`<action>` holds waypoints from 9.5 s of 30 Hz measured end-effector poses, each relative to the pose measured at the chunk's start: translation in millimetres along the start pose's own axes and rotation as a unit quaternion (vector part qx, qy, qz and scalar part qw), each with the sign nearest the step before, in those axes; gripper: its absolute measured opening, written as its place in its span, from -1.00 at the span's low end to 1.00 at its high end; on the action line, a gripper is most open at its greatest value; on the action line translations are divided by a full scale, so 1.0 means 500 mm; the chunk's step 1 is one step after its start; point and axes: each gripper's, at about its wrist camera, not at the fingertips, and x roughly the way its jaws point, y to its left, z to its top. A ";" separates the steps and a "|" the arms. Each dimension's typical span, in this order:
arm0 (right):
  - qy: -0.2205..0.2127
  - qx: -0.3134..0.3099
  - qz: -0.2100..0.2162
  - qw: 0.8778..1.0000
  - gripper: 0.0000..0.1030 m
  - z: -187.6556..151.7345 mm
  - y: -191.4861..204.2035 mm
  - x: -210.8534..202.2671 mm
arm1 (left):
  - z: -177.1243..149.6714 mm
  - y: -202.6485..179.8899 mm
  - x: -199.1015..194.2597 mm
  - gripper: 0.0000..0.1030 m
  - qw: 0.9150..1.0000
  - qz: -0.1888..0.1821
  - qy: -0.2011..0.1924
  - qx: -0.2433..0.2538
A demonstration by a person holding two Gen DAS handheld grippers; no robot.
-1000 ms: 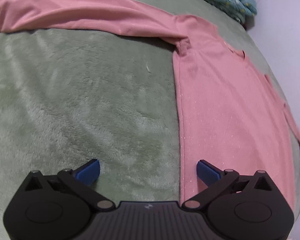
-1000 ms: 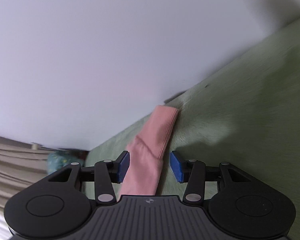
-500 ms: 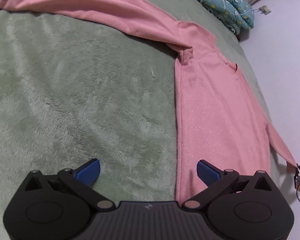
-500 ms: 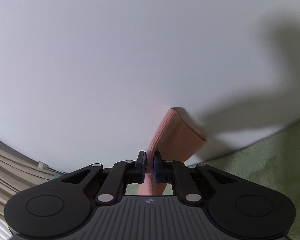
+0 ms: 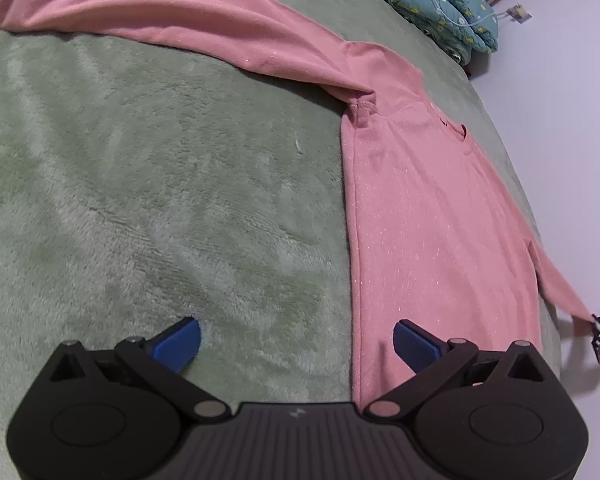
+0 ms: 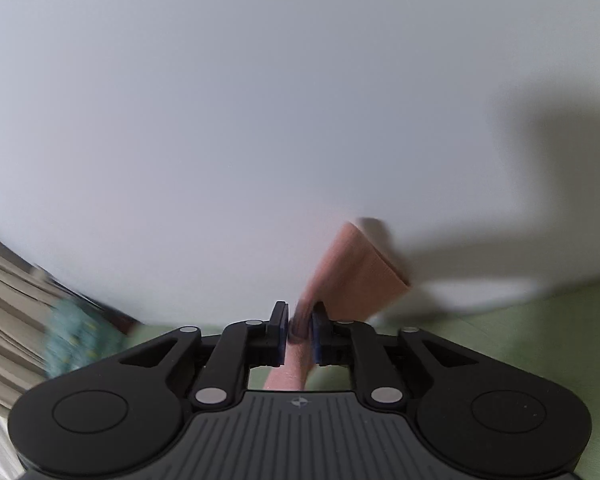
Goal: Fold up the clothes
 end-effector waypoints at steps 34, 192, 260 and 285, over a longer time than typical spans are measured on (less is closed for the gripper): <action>0.468 -0.211 0.175 0.840 -0.34 -0.496 -0.182 -0.327 | -0.171 -0.091 -0.010 0.02 0.985 -0.113 0.131 0.023; 0.407 -0.132 0.171 0.888 -0.01 -0.716 0.001 -0.573 | 0.204 0.274 -0.174 -0.66 0.834 0.210 -0.479 -0.174; 0.397 -0.072 0.236 0.884 0.06 -0.728 0.145 -0.240 | 0.026 -0.019 -0.119 0.38 0.985 -0.025 -0.171 -0.011; 0.364 -0.264 0.235 0.862 -0.88 -0.723 0.353 -0.172 | -0.034 0.016 -0.068 0.38 0.991 -0.040 -0.114 -0.059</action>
